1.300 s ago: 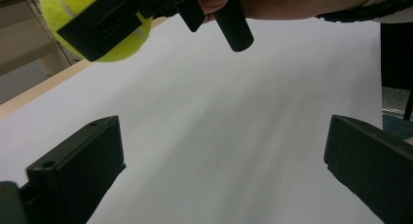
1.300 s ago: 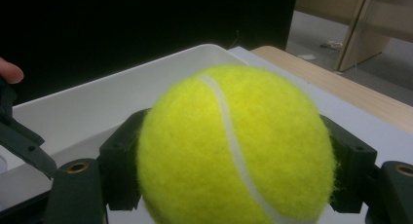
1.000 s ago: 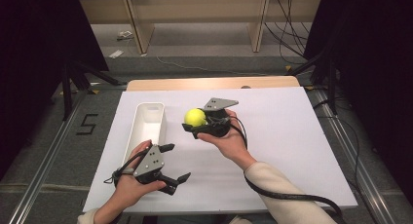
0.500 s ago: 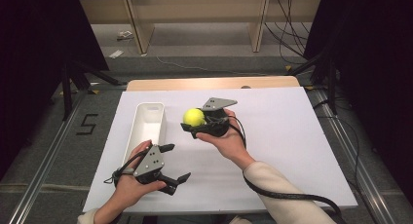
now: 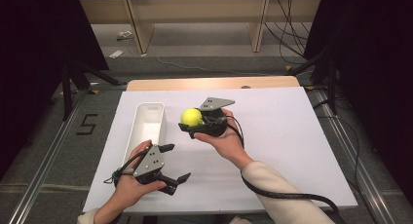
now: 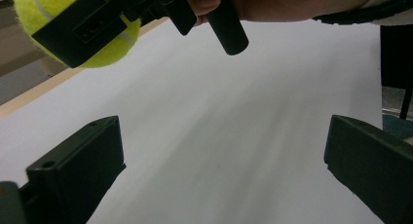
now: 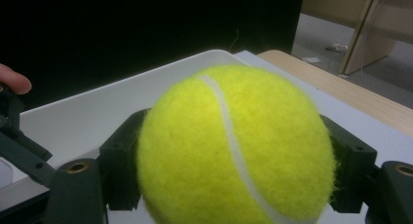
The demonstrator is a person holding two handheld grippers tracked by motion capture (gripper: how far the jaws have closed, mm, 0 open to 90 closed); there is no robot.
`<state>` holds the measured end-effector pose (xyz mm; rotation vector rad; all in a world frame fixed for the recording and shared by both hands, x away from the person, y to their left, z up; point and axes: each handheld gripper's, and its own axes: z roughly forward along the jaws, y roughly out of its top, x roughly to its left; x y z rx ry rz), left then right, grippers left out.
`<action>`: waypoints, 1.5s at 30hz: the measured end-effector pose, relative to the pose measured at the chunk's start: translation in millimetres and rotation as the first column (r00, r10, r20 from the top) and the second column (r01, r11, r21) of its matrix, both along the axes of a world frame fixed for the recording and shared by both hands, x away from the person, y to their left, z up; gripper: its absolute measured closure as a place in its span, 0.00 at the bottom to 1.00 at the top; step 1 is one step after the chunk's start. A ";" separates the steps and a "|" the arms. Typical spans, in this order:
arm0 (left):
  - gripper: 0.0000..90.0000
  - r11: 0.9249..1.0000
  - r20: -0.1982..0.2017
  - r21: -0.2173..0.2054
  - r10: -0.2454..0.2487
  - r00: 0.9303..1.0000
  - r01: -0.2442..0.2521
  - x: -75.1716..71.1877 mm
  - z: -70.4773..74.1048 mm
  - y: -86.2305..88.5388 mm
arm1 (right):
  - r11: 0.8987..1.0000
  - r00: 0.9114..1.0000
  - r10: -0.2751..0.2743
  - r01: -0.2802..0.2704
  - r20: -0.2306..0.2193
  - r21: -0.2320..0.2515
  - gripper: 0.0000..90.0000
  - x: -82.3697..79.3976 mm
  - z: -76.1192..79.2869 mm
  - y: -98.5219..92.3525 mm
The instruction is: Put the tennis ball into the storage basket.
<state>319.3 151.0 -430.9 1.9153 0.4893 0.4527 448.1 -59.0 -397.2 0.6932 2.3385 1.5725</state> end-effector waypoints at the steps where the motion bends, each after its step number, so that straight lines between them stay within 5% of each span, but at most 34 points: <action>1: 0.00 1.000 0.001 0.000 0.000 1.000 0.000 0.0 0.0 0.0 | 1.000 1.000 0.001 -0.001 0.000 0.001 0.29 -0.1 0.1 0.5; 45: 0.00 1.000 0.001 0.001 0.000 1.000 0.000 -0.7 0.3 0.0 | 1.000 1.000 0.017 -0.017 0.000 0.002 0.29 2.0 3.3 15.7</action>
